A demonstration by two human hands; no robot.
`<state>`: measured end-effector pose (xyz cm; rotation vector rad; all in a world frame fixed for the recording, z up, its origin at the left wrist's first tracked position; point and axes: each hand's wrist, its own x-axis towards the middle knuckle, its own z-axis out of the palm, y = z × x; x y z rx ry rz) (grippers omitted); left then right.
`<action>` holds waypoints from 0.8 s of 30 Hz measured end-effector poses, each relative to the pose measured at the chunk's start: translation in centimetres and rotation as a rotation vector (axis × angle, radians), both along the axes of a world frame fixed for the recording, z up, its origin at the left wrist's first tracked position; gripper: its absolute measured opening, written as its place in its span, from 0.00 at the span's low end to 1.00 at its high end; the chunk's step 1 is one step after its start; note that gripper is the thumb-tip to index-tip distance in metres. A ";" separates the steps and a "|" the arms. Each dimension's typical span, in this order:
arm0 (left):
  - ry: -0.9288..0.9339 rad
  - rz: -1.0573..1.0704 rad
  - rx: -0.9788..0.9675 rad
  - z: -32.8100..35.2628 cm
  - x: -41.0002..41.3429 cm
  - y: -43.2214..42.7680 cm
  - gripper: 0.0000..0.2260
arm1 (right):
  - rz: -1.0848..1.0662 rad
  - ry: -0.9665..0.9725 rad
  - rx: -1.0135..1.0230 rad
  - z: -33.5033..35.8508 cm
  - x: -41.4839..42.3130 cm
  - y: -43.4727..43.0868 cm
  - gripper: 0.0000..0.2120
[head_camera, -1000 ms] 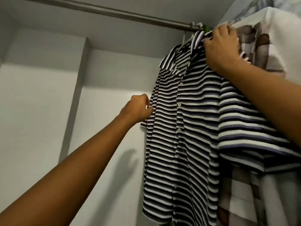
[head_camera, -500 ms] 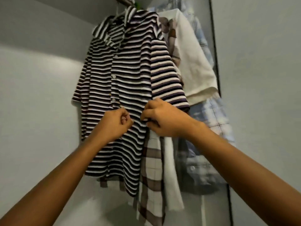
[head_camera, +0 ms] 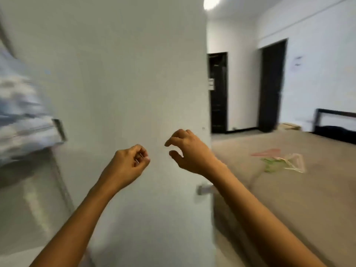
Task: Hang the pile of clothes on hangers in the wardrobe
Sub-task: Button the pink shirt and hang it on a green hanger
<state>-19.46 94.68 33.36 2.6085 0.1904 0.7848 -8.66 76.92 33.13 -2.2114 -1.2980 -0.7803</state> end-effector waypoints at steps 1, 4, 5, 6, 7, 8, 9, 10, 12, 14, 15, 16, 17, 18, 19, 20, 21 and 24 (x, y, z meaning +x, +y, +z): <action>0.028 -0.065 -0.025 -1.9 2.5 -2.4 0.03 | -0.081 0.050 -0.022 -2.2 1.8 -3.5 0.14; 0.145 -0.245 -0.099 -7.6 10.0 -9.8 0.05 | -0.316 0.191 -0.114 -8.5 6.1 -14.4 0.15; 0.191 -0.298 -0.122 -9.5 12.3 -12.4 0.06 | -0.392 0.231 -0.147 -10.6 7.2 -18.0 0.15; 0.234 -0.354 -0.137 -11.2 14.5 -15.1 0.06 | -0.465 0.273 -0.177 -12.6 8.0 -21.5 0.15; 0.266 -0.414 -0.139 -12.8 16.5 -17.9 0.07 | -0.532 0.314 -0.201 -14.4 8.7 -24.8 0.15; 0.289 -0.475 -0.133 -14.3 18.4 -20.6 0.09 | -0.590 0.351 -0.220 -16.0 9.3 -27.9 0.15; 0.314 -0.537 -0.125 -15.7 20.3 -23.2 0.11 | -0.642 0.392 -0.231 -17.4 9.9 -30.8 0.15; 0.342 -0.592 -0.116 -16.8 22.2 -25.7 0.11 | -0.692 0.432 -0.230 -18.6 10.3 -33.4 0.15; 0.399 -0.676 -0.095 -19.0 25.8 -30.4 0.10 | -0.785 0.511 -0.221 -20.4 11.2 -38.1 0.15; 0.462 -0.748 -0.094 -20.4 28.9 -34.8 0.06 | -0.874 0.592 -0.209 -21.7 12.0 -41.9 0.16; 0.487 -0.778 -0.095 -20.9 30.5 -36.8 0.03 | -0.918 0.627 -0.194 -22.3 12.5 -43.6 0.16; 0.507 -0.801 -0.090 -21.5 32.2 -38.6 0.02 | -0.957 0.657 -0.178 -22.8 13.2 -45.2 0.16; 0.525 -0.821 -0.082 -22.1 34.0 -40.1 0.03 | -0.990 0.685 -0.167 -23.5 14.1 -46.6 0.15; 0.546 -0.842 -0.076 -22.8 36.0 -41.6 0.04 | -1.020 0.712 -0.158 -24.3 15.1 -47.8 0.15; 0.565 -0.866 -0.076 -23.7 38.0 -42.9 0.04 | -1.051 0.738 -0.146 -25.1 16.3 -49.0 0.15; 0.588 -0.891 -0.071 -24.7 40.1 -44.0 0.04 | -1.085 0.763 -0.130 -26.0 17.6 -50.1 0.15; 0.612 -0.915 -0.057 -25.7 42.4 -45.0 0.03 | -1.119 0.791 -0.104 -27.0 19.1 -51.2 0.15; 0.673 -0.984 -0.001 -28.8 49.1 -47.2 0.04 | -1.213 0.880 -0.020 -30.1 23.5 -53.6 0.13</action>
